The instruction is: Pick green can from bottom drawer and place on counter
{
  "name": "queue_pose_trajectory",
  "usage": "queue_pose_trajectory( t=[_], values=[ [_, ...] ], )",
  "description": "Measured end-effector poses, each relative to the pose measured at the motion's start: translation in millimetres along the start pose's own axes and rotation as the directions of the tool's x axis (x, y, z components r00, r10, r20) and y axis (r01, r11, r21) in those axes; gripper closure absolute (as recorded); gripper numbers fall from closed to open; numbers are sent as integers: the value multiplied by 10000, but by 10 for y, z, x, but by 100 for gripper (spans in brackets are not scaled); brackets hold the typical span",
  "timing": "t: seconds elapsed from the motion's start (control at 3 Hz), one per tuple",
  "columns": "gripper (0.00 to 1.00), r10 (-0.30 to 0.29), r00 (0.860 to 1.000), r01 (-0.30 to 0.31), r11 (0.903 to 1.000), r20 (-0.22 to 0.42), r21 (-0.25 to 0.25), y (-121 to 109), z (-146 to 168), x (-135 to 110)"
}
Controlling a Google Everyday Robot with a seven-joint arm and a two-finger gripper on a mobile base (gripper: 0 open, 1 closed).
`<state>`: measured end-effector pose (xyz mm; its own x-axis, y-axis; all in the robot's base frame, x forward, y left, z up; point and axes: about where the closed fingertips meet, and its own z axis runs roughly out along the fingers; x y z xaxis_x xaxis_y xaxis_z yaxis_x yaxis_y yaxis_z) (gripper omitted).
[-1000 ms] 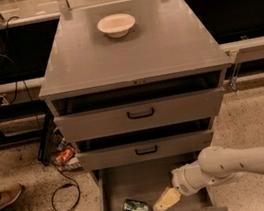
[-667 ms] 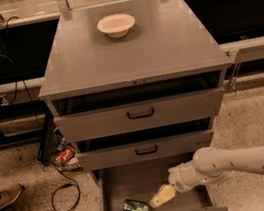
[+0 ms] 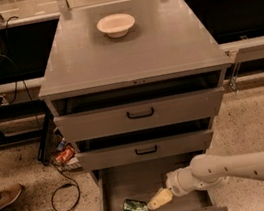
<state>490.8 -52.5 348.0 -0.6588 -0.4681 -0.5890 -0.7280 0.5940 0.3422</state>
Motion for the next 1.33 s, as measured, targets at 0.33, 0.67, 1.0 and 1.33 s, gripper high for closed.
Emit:
queue_pose_trajectory(
  t=[0.33, 0.67, 1.0, 1.33],
  values=[
    [0, -176, 9998, 174, 9996, 99, 218, -52, 136, 48],
    [0, -294, 9996, 294, 9978, -5, 590, -218, 436, 124],
    [0, -467, 9989, 472, 9954, -88, 832, -315, 669, 167],
    [0, -745, 9971, 761, 9908, -181, 1117, -394, 975, 184]
  ],
)
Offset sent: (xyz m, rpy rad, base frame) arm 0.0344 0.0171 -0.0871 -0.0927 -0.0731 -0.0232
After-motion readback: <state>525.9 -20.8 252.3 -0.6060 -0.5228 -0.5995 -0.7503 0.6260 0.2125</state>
